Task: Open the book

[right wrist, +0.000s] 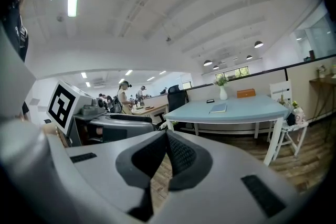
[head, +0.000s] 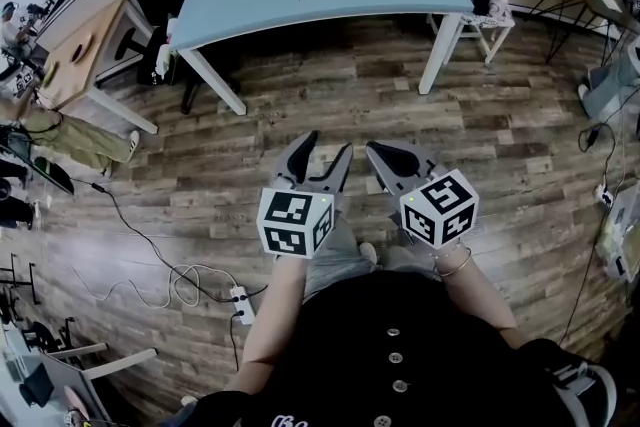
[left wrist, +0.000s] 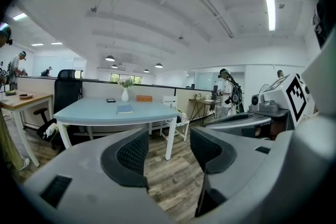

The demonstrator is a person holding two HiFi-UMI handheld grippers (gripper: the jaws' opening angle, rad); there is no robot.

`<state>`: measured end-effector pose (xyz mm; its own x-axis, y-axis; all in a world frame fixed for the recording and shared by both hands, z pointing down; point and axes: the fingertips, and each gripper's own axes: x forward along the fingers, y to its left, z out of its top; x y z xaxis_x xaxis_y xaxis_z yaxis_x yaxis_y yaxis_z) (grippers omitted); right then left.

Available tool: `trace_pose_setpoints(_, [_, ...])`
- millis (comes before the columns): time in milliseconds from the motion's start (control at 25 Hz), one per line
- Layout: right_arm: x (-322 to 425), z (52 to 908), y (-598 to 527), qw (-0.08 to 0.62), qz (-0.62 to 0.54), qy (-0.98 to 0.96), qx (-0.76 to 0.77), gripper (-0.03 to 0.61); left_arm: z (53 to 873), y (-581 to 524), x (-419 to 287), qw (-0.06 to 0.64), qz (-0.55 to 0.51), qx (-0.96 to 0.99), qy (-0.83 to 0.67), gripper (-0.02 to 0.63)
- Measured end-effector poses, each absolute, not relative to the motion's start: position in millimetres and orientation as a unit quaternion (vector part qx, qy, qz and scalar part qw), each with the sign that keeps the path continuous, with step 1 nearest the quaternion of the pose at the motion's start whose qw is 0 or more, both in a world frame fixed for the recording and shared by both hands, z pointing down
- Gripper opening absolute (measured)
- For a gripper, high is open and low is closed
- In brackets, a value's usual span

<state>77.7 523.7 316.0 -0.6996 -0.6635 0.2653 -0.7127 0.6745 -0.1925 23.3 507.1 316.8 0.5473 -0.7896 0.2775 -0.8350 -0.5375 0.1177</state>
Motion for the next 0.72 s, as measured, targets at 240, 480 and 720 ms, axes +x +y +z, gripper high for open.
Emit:
trace_pose_setpoints(240, [69, 324, 507, 0.088, 0.151, -0.91, 0.376, 0.002, 324, 491, 16, 0.128, 0.1, 0.872, -0.462, 0.23])
trace_pose_setpoints(480, [63, 332, 468, 0.093, 0.155, -0.903, 0.389, 0.002, 330, 453, 9, 0.131, 0.098, 0.878, -0.45, 0.23])
trace_pose_setpoints(720, [52, 338, 416, 0.106, 0.154, -0.896, 0.403, 0.002, 331, 397, -7, 0.134, 0.097, 0.884, -0.438, 0.23])
